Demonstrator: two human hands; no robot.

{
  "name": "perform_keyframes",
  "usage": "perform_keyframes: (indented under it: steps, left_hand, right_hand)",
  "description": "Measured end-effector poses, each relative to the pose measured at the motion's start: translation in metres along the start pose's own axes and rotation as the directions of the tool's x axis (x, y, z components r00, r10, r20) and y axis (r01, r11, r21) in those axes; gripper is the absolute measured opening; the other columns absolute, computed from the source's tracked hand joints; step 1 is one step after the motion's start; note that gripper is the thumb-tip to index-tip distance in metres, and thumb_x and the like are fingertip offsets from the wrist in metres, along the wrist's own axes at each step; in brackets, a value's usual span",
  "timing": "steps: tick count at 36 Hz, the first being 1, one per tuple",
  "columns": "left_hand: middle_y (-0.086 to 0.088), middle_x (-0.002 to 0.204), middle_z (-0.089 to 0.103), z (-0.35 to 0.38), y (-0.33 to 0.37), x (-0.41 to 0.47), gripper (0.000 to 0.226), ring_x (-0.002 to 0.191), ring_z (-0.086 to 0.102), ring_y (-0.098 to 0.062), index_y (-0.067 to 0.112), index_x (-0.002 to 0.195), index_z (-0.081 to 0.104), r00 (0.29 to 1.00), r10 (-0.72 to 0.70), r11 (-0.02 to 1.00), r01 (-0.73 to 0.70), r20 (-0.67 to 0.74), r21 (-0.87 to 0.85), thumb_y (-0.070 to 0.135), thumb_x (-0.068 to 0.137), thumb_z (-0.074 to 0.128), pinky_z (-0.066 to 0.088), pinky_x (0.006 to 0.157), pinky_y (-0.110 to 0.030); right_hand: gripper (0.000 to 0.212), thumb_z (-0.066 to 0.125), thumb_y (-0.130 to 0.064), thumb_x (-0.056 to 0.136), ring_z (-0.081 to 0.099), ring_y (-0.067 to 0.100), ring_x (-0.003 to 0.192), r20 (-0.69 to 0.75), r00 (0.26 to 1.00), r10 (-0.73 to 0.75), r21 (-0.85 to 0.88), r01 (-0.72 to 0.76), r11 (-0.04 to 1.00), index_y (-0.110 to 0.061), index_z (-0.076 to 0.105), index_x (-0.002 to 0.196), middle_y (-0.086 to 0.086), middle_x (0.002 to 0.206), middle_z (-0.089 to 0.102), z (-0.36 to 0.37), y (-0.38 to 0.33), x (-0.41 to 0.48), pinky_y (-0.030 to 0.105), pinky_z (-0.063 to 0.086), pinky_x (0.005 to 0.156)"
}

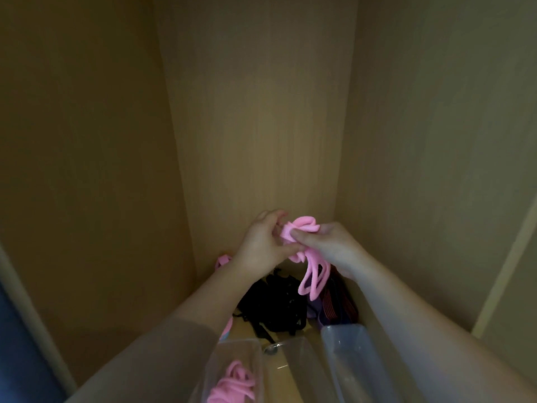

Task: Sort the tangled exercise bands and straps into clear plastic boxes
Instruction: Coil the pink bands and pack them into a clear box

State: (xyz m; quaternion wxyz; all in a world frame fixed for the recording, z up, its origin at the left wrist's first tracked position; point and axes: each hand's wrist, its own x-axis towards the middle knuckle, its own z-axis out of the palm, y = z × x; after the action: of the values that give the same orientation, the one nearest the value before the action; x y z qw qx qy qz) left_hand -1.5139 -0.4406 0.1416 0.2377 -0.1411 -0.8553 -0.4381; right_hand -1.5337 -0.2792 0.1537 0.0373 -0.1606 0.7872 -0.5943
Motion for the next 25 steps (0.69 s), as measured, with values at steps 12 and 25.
perform_keyframes:
  steps: [12, 25]
  left_hand:
    - [0.000, 0.077, 0.068, 0.004, -0.014, -0.002, 0.015, 0.070, 0.065, -0.010, 0.018, 0.097, 0.065, 0.996, 0.022, 0.983, -0.006, 0.090, -0.183, 0.012, 0.083, 0.065, 0.055, 0.067, -0.030]
    - [0.016, 0.088, 0.056, 0.006, -0.021, 0.001, 0.016, 0.081, 0.056, 0.004, 0.012, 0.103, 0.061, 0.929, 0.352, 0.933, -0.358, 0.116, 0.041, 0.013, 0.088, 0.067, 0.044, 0.072, -0.015]
  right_hand:
    - [0.051, 0.073, -0.048, 0.071, 0.067, 0.022, 0.073, 0.173, 0.980, 0.094, 0.027, -0.101, 0.995, -0.002, 0.073, 0.093, 0.017, 0.086, 0.073, -0.010, -0.003, 0.000, 0.031, 0.055, 0.072]
    - [0.048, 0.078, -0.049, 0.070, 0.048, 0.020, 0.064, -0.060, 0.985, 0.161, 0.028, -0.159, 0.987, -0.005, 0.067, 0.084, 0.012, 0.071, 0.059, 0.002, -0.003, -0.001, 0.027, 0.034, 0.056]
